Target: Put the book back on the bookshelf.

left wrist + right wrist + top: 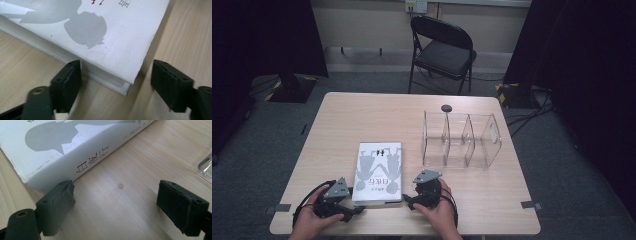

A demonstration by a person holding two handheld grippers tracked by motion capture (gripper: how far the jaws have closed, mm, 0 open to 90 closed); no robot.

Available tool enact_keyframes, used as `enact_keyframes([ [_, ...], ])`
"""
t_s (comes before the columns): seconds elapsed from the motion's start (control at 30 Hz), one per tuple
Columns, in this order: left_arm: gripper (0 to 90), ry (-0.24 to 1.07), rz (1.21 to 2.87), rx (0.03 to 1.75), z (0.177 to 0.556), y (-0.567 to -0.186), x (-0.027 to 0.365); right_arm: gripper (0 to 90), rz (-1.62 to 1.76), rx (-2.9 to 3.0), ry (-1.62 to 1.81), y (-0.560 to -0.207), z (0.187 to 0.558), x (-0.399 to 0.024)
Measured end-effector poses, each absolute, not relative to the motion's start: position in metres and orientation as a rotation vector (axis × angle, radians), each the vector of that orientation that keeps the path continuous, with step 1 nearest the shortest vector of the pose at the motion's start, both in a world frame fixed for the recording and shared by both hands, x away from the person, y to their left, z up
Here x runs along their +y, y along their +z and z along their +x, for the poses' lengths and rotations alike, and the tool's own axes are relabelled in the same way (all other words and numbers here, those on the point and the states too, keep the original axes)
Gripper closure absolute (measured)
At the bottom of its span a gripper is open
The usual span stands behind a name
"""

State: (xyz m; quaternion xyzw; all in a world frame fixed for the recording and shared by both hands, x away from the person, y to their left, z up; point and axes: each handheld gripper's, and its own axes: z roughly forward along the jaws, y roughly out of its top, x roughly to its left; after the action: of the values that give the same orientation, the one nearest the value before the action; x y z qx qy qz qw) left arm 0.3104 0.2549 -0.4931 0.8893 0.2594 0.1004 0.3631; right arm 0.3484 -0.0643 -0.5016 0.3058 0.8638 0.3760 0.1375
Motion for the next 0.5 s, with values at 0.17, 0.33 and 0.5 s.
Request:
enact_keyframes([
  [0.17,32.1,0.269,2.299,0.692,0.313,-0.492,0.26,14.5,0.856,2.514,1.096,-0.502,0.346,-0.057],
  [0.33,39.1,0.302,2.284,0.745,0.315,-0.491,0.266,14.2,0.832,2.53,1.101,-0.502,0.345,-0.05],
  [0.5,39.8,0.307,2.28,0.762,0.315,-0.49,0.264,13.9,0.838,2.538,1.103,-0.501,0.345,-0.049],
])
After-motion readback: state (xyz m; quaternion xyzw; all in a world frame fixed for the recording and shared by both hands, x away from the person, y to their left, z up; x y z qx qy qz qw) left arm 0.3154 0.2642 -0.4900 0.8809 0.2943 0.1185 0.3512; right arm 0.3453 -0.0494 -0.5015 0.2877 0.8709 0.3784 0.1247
